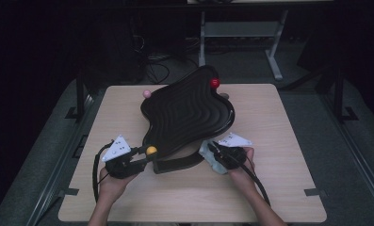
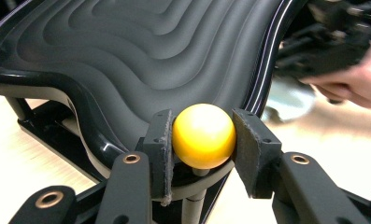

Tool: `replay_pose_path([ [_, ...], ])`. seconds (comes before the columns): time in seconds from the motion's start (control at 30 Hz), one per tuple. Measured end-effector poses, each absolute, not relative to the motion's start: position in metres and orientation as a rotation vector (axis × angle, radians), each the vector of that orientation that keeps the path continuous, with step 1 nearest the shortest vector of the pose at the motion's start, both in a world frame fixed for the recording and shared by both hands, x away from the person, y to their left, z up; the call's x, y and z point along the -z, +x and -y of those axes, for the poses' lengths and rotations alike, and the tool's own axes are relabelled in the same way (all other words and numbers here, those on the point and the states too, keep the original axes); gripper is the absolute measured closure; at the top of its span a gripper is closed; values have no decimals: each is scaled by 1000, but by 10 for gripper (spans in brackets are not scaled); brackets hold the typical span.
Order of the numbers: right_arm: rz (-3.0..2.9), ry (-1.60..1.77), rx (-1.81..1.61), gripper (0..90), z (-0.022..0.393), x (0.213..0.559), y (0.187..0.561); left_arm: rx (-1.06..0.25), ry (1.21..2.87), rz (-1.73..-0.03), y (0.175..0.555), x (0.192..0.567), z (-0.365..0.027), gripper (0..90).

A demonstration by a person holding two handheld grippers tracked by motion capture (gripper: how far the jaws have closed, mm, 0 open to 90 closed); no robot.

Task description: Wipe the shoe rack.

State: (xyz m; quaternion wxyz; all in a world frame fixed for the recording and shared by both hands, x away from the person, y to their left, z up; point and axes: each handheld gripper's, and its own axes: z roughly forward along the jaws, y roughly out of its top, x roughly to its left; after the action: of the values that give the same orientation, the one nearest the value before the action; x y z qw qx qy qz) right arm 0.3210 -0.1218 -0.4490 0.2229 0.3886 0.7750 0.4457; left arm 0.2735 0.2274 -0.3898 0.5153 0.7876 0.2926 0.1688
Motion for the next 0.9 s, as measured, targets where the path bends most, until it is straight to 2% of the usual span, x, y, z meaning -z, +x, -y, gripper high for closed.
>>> replay_pose_path([
  [0.27,-2208,1099,-1190,804,113,471,324,-382,1904,-702,274,388,-241,603],
  [0.57,-2209,1115,-1197,807,117,469,327,-409,1871,-783,277,388,-258,596],
  [0.9,-2293,1007,-1227,806,92,467,312,-485,1819,-900,278,388,-282,598],
])
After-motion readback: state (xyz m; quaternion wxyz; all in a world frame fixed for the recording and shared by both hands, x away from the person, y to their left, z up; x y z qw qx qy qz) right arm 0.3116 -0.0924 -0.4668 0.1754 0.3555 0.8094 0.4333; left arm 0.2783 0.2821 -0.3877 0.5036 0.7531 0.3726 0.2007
